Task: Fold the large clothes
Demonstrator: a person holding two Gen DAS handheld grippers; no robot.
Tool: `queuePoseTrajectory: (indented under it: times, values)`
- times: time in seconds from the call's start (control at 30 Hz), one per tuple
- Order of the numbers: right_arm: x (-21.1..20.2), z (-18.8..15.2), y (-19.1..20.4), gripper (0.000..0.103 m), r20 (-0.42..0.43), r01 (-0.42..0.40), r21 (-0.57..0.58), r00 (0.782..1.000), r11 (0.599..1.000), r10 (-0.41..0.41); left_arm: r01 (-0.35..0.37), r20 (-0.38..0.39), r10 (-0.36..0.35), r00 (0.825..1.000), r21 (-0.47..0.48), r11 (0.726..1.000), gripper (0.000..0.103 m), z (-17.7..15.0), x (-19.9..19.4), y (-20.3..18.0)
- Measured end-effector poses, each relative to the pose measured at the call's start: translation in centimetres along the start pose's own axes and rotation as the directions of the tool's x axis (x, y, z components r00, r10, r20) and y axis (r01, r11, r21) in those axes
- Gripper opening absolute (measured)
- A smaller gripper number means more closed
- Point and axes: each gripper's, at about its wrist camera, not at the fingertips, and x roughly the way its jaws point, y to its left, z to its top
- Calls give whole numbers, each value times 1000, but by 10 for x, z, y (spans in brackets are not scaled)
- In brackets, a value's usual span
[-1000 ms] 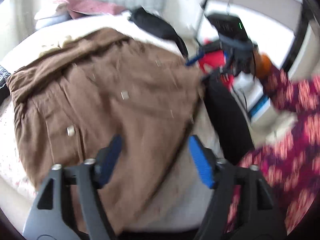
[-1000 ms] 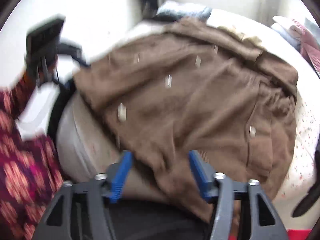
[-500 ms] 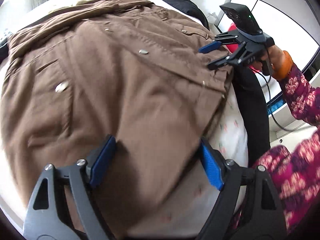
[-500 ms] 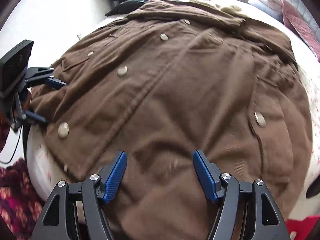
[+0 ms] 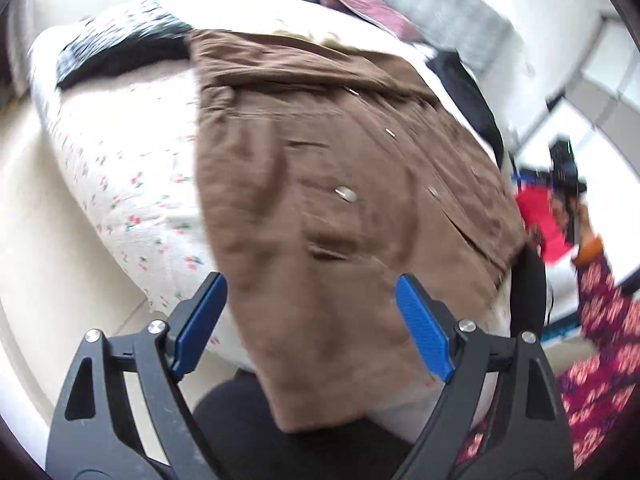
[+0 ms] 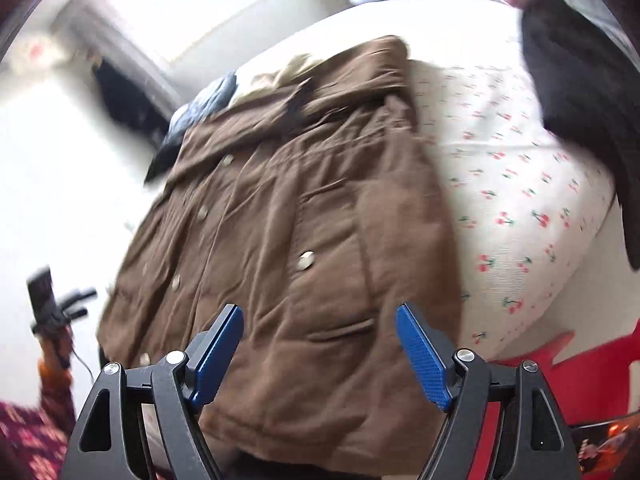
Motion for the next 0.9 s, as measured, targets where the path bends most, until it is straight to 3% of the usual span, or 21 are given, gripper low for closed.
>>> queuePoseTrajectory:
  times: [0.1,0.2,0.3,0.4,0.5,0.6,0.8,0.9]
  values:
    - [6,2,-39,80,49,-82,142,996,986,76,88,-6,-90,996,-150,985,85,6,20,36]
    - [16,-1,-63,80,95,-145,229,987,963,126,177,-16,-188,982,-274,945,74,5,43,60]
    - [22,-3,-81,79,127,-193,301,979,934,161,229,10,-240,971,-336,914,71,-1,52,71]
    - [27,-9,-91,74,128,-183,322,981,929,148,276,26,-286,958,-353,894,70,-6,49,72]
    - [24,-15,-92,71,133,-197,315,978,929,162,291,0,-311,950,-353,889,69,-14,47,67]
    - [27,-23,-81,71,85,-204,277,979,939,188,285,-5,-307,952,-359,889,69,-21,39,68]
    - [30,-46,-65,71,11,-227,231,973,946,231,292,26,-311,950,-431,854,66,-25,36,89]
    - [32,-51,-64,71,0,-242,243,968,939,249,259,-13,-288,958,-396,881,65,-20,40,83]
